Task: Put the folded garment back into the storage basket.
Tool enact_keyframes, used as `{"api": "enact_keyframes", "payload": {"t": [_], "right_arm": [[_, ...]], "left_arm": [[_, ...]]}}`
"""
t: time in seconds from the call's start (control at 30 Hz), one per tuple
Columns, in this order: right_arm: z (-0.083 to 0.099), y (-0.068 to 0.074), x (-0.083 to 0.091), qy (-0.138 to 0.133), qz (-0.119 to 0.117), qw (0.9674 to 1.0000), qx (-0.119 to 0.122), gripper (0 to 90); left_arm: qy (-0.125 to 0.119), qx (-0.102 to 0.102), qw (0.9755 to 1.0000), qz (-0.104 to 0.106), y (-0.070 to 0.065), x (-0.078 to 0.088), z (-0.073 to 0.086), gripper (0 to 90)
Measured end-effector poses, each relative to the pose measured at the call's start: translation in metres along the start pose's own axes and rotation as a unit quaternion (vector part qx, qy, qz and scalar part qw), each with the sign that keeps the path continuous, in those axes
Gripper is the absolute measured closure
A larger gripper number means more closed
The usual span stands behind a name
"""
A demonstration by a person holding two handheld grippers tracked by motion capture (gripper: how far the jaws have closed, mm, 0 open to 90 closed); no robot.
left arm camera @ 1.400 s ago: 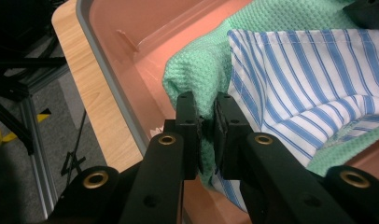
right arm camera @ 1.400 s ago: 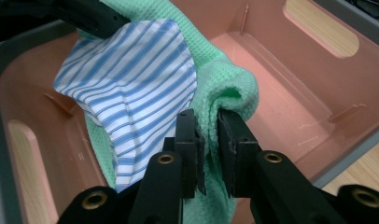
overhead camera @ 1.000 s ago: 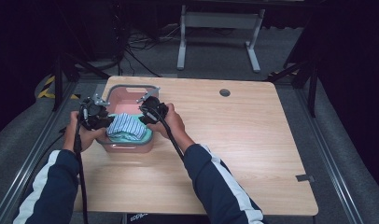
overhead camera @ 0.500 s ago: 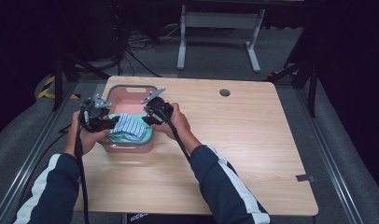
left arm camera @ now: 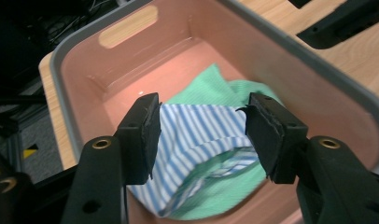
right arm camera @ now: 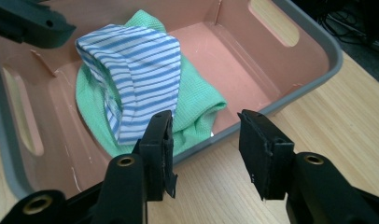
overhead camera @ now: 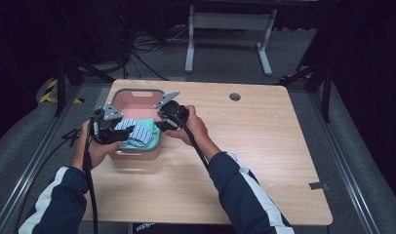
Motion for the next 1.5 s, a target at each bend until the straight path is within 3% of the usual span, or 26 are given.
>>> {"api": "enact_keyframes", "payload": {"t": [0.53,0.9,1.5], "right_arm": [[0.022,-0.009,0.038,0.002,0.019,0.9995,0.025,48.8],[0.04,-0.015,0.059,0.015,0.036,0.9983,0.045,45.1],[0.079,-0.028,0.094,0.027,0.054,0.9971,0.046,41.6]], "left_arm": [[-0.021,-0.02,0.9993,0.022,-0.038,0.009,-0.007,37.0],[-0.026,-0.044,0.998,0.037,-0.06,0.011,-0.01,33.0],[-0.03,-0.067,0.9954,0.061,-0.093,0.005,-0.01,29.8]]}}
Point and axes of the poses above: each handheld gripper's, and its own axes: x roughly backward along the jaws, z roughly out of its underside, y roughly to its left, the point moved 9 cm from there along -x, roughly forward along the jaws, and after that the axes turned 2 degrees about z, right-handed, at the moved point
